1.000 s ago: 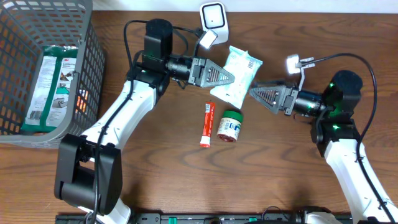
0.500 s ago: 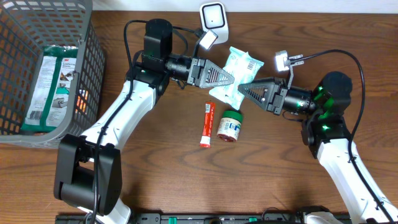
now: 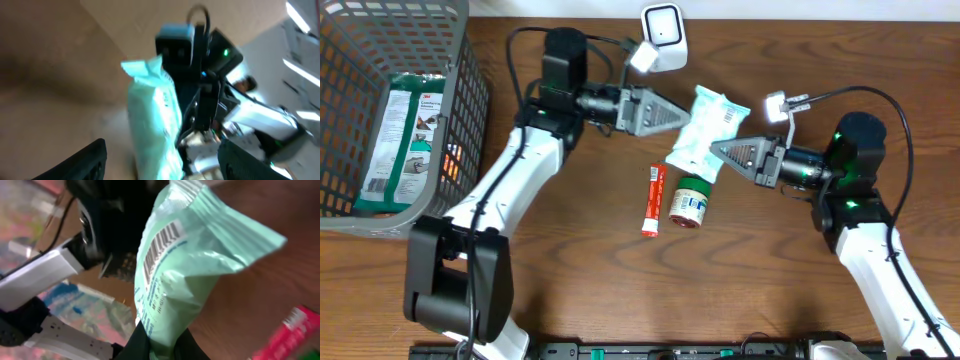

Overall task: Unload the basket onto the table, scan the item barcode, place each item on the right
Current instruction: 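Lower the wipes packet with the right gripper onto the table right of the jar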

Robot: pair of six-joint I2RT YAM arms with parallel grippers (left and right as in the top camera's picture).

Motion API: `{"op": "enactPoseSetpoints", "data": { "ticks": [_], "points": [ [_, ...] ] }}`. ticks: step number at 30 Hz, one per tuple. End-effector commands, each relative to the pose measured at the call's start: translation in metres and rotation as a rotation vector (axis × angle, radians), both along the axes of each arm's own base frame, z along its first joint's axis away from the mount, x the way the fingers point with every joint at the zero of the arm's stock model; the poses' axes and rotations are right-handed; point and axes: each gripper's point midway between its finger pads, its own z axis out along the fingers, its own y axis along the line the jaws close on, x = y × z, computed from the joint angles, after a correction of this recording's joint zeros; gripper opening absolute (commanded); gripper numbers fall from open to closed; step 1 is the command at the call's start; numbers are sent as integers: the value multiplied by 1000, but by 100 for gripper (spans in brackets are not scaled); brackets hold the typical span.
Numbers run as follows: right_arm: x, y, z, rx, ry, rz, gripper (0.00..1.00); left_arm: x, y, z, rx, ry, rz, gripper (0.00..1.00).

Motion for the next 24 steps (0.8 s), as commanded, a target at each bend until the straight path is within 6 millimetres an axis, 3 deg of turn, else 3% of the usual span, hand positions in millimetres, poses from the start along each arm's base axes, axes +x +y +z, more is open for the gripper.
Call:
{"op": "enactPoseSetpoints", "data": {
  "ticks": [1,4,6,11,18,24],
  "points": [
    [6,-27,-9,-44,-36,-57,5,28,24,1,10,-45,119,72],
    [14,-59,-39,-113,76,-188,6,33,35,0,12,-34,143,72],
    [14,-84,-71,-213,178,-298,6,34,38,-2,18,-13,151,72],
    [-6,-114,-131,-473,348,-394,6,35,38,-3,19,-16,152,72],
    [-21,-122,-175,-659,436,-374,6,35,38,-4,18,-53,152,72],
    [-36,-109,-209,-720,463,-249,6,35,38,-4,18,-54,152,72]
  ]
}}
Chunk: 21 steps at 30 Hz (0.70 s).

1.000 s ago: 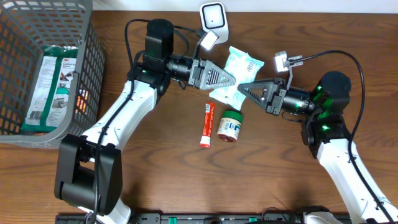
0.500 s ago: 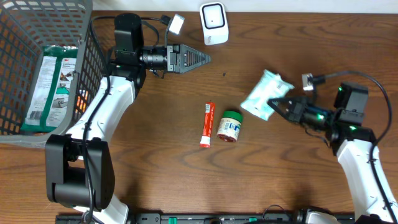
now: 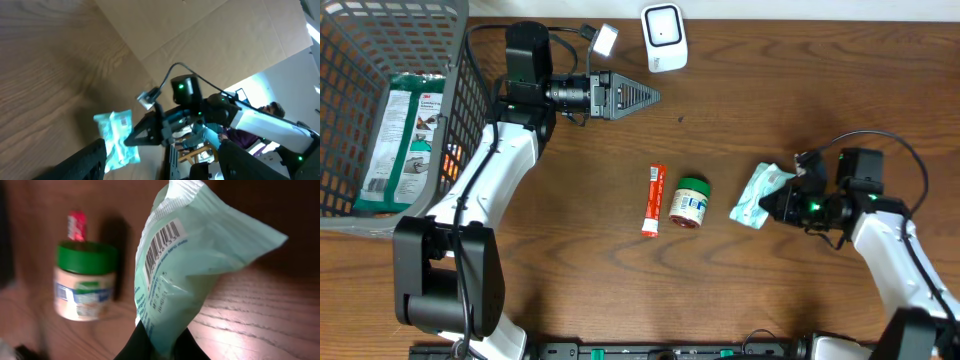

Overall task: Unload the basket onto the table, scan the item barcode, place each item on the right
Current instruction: 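Lower the wipes packet with the right gripper onto the table right of the jar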

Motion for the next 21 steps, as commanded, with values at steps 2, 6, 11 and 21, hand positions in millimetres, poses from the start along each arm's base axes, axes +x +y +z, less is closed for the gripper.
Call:
{"op": "enactPoseSetpoints", "data": {
  "ticks": [2,6,11,21],
  "points": [
    [-12,11,-27,-45,36,132,1,1,-1,2,0,-51,-2,72],
    [-15,22,-42,-52,50,214,3,1,-1,2,1,-68,-3,72],
    [-11,29,-54,-57,41,254,18,1,-1,2,3,-80,0,72],
    [-2,18,-54,-103,47,223,88,5,0,-1,13,-87,24,72]
  ]
}}
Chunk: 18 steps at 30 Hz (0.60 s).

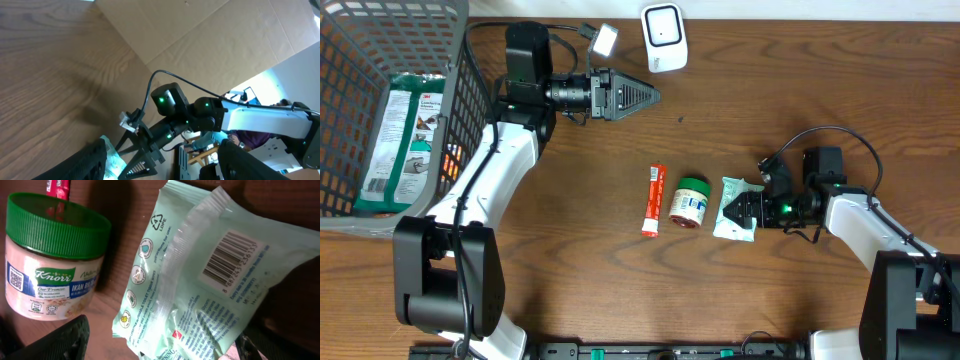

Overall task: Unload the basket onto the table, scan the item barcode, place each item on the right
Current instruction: 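Lower the wipes packet with the right gripper onto the table right of the jar, then move the left gripper back into the grey basket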

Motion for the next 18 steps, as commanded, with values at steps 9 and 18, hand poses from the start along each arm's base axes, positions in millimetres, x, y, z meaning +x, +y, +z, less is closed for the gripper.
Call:
{"op": "enactPoseSetpoints", "data": {
  "ticks": [9,18],
  "points": [
    [20,-36,22,-114,90,-137,79,0,-1,0,4,-22,2,72],
    [6,-34,1,-137,104,-124,2,-1,0,-7,9,-18,1,58]
  ]
}}
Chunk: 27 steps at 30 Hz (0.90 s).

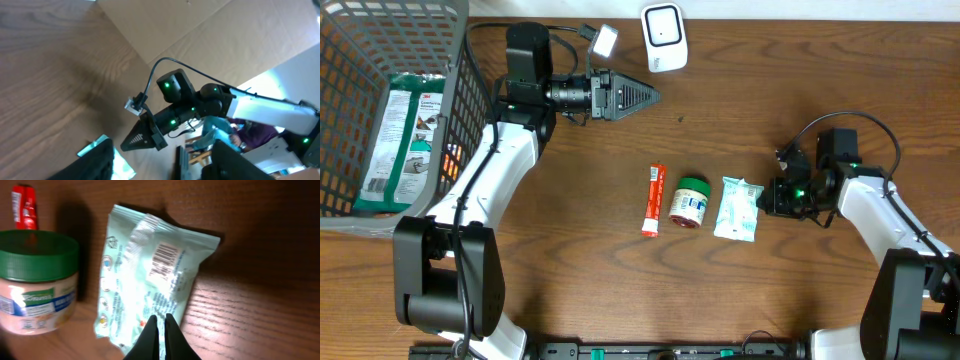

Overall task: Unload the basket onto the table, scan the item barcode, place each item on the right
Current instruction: 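Move the left gripper back into the grey basket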

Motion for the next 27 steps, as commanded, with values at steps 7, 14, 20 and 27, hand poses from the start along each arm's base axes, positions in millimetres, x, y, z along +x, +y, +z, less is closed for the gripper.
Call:
{"op": "enactPoseSetpoints", "data": {
  "ticks": [7,14,20,27],
  "points": [
    [-9,5,-28,18,-25,-36,3,1,1,-20,46,30,37,54],
    [7,1,5,5,-33,-40,18,11,6,-40,119,115,133,48],
    [25,-5,40,-30,-61,-44,68,19,7,-57,252,163,287,49],
    [22,-7,35,-49,-47,-46,99,10,21,-55,538,112,530,49]
  ]
}}
